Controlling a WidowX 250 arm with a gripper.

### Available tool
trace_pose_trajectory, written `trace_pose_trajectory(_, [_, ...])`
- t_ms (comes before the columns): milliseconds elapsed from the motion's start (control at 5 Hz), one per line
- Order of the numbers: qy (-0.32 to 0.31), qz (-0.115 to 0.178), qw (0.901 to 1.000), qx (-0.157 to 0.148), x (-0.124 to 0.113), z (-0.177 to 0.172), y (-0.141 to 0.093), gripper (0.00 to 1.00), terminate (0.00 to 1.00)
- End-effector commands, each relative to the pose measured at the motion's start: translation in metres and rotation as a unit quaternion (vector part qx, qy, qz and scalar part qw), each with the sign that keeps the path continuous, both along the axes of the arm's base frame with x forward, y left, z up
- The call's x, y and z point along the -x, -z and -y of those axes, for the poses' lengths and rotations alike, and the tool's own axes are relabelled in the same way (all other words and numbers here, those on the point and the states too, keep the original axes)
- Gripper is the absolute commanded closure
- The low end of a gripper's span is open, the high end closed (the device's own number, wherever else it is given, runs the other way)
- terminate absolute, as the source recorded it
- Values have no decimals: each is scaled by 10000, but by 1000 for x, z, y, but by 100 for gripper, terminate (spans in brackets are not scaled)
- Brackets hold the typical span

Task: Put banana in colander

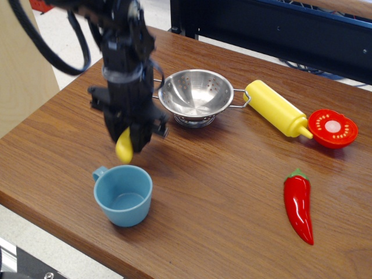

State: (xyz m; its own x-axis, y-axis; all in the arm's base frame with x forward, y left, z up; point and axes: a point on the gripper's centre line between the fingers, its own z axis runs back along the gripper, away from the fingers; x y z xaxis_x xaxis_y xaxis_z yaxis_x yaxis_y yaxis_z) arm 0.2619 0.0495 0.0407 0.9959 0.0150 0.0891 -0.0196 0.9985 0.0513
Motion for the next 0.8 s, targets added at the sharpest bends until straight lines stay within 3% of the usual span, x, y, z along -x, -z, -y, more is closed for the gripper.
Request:
trace_pose_trajectory(0, [-628, 505, 9958, 438, -49, 28, -67, 100, 0])
trace_pose_trajectory(200, [-1182, 543, 9908, 381, -86, 33, -70, 100, 0])
trace_pose_trajectory(400, [-1560, 584, 9858, 220, -106, 26, -63, 100, 0])
trace_pose_trajectory(600, [-1594, 646, 9851, -2, -104, 19, -54, 0, 0])
